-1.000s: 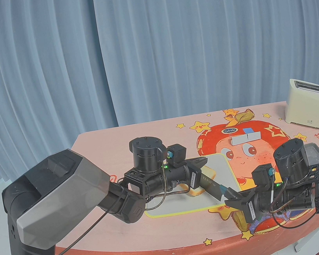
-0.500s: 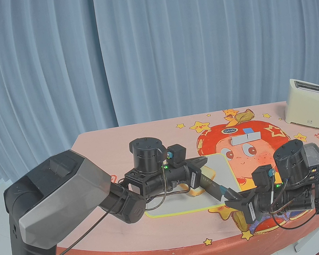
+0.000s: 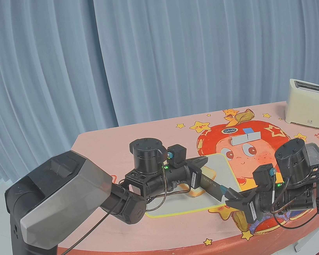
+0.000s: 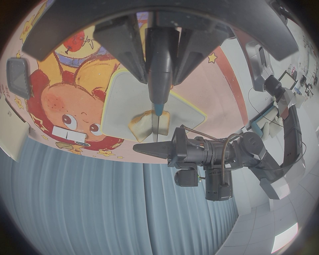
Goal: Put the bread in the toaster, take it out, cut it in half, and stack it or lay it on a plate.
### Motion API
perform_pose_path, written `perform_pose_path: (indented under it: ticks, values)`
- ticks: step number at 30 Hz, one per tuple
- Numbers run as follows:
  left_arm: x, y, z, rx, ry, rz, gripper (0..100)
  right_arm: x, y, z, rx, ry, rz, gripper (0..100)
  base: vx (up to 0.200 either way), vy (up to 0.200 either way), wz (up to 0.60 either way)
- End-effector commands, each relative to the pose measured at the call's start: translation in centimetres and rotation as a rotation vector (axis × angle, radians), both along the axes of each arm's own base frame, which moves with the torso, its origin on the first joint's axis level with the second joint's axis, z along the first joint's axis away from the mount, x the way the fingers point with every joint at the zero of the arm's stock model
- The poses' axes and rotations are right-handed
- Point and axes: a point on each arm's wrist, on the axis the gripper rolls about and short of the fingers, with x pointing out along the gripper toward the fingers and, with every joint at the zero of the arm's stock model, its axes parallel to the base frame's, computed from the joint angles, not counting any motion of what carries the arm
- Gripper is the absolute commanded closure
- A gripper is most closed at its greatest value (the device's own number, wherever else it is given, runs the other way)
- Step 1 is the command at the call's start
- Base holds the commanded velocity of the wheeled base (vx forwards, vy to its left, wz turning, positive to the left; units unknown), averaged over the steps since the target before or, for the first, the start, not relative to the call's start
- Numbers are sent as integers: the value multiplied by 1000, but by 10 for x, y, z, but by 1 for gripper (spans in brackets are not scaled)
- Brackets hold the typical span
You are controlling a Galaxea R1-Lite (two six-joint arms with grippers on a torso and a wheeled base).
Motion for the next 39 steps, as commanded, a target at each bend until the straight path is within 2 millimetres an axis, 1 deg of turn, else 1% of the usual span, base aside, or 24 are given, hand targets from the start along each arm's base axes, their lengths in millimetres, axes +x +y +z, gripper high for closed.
perform_pose_path:
  ticks: [1, 3, 4, 7, 17, 20, 26, 29, 32, 37, 39]
  values:
    - [0, 1, -5, 9, 12, 1, 100, 2, 2, 7, 30, -20, -8, 100, 0, 0, 0]
    - [0, 1, -5, 9, 12, 1, 100, 2, 2, 7, 30, -20, -8, 100, 0, 0, 0]
    - [0, 1, -10, 16, 21, 2, 100, 0, 1, 5, 40, -3, -16, 100, 0, 0, 0]
    - [0, 1, -10, 16, 21, 2, 100, 0, 1, 3, 34, 6, -17, 100, 0, 0, 0]
    - [-1, 0, -3, 7, 9, -1, 100, -1, 0, -6, 3, 42, -21, 100, 0, 0, 0]
    - [-2, 0, 6, -3, -5, -2, 100, -2, 0, -9, -7, 52, -17, 100, 0, 0, 0]
    - [-3, 0, 15, -12, -19, -4, 100, -2, 0, -9, -6, 50, -17, 100, 0, 0, 0]
    - [-2, 0, 13, -10, -17, -3, 100, -1, 0, -8, 0, 45, -19, 100, 0, 0, 0]
    - [-2, 1, 6, 0, -3, -1, 100, -1, 0, -6, 8, 36, -19, 100, 0, 0, 0]
    - [-1, 1, 4, 2, 0, 1, 100, 1, 2, -2, 23, 21, -21, 100, 0, 0, 0]
    - [0, 1, -3, 10, 12, 2, 100, 2, 3, 2, 36, 11, -21, 100, 0, 0, 0]
